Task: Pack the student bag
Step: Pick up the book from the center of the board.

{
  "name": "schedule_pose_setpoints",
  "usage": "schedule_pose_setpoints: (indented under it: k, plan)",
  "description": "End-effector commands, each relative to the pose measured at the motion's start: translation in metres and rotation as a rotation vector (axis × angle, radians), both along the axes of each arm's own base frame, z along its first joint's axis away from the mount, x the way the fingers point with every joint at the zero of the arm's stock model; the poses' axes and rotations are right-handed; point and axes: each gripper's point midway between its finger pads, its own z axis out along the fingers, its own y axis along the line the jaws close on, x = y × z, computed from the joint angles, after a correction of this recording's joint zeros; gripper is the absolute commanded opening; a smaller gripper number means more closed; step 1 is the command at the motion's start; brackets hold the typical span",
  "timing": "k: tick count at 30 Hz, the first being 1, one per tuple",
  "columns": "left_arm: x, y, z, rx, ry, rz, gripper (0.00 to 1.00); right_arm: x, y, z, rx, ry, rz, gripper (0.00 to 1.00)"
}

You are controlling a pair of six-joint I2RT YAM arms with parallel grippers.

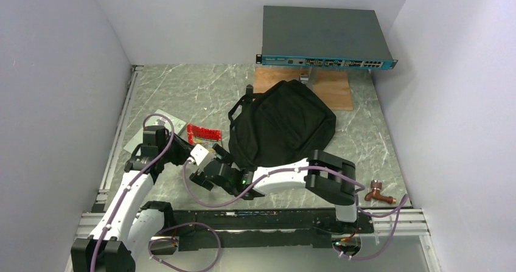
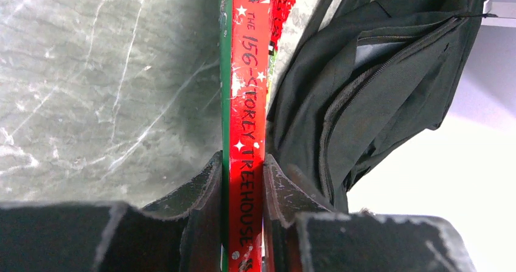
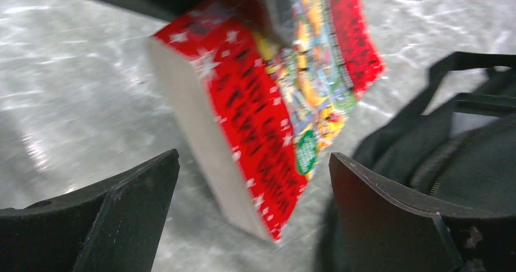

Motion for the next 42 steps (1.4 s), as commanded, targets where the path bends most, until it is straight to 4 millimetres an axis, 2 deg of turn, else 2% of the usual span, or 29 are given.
schedule_pose_setpoints:
  k: [1,3,6,8,10,11,12,15,17,21,25,28,32,36,38,40,42]
  plan:
    - [-0.008,-0.014,0.014,-0.087,0.03,-0.021,0.0,0.028,0.0,0.038,0.023,-0.22,-0.143,0.94]
    - [-0.012,-0.02,0.01,-0.125,0.061,-0.037,0.0,0.027,0.004,0.036,0.018,-0.228,-0.118,0.88]
    - [-0.016,-0.026,0.001,-0.177,0.103,-0.035,0.0,0.026,0.011,0.026,-0.006,-0.226,-0.087,0.71]
    - [-0.018,-0.028,-0.005,-0.197,0.11,-0.034,0.0,0.023,0.011,0.021,0.011,-0.214,-0.071,0.49]
    - [-0.018,-0.027,-0.009,-0.197,0.114,-0.021,0.0,0.019,0.007,0.02,0.03,-0.203,-0.061,0.18]
    - [-0.018,-0.027,-0.01,-0.198,0.112,-0.015,0.05,0.018,0.005,0.021,0.045,-0.198,-0.059,0.07]
    - [-0.017,-0.027,-0.011,-0.201,0.106,-0.01,0.14,0.015,0.002,0.02,0.057,-0.191,-0.05,0.0]
    - [-0.013,-0.029,-0.012,-0.231,0.085,-0.009,0.44,0.003,-0.007,0.025,0.123,-0.18,0.014,0.0]
    - [-0.008,-0.032,-0.012,-0.243,0.077,-0.023,0.54,-0.006,-0.013,0.026,0.161,-0.178,0.066,0.0]
    - [-0.004,-0.026,-0.02,-0.204,0.128,-0.029,0.65,-0.008,-0.024,0.029,0.167,-0.207,0.079,0.0]
    - [0.002,-0.031,-0.021,-0.249,0.127,-0.049,0.69,-0.017,-0.024,0.026,0.191,-0.196,0.126,0.0]
    - [0.006,-0.032,-0.018,-0.284,0.126,-0.062,0.66,-0.023,-0.026,0.025,0.196,-0.188,0.142,0.0]
    - [0.011,-0.033,-0.012,-0.287,0.104,-0.082,0.58,-0.021,-0.026,0.022,0.162,-0.212,0.151,0.0]
    - [0.008,-0.04,-0.01,-0.342,0.08,-0.106,0.21,-0.026,-0.021,0.024,0.18,-0.188,0.169,0.0]
    - [0.005,-0.044,-0.008,-0.372,0.066,-0.126,0.12,-0.031,-0.017,0.024,0.181,-0.173,0.179,0.0]
    - [0.002,-0.049,-0.004,-0.403,0.042,-0.156,0.17,-0.037,-0.016,0.027,0.189,-0.163,0.193,0.0]
    - [-0.001,-0.051,-0.004,-0.418,0.035,-0.17,0.31,-0.039,-0.016,0.027,0.181,-0.184,0.212,0.0]
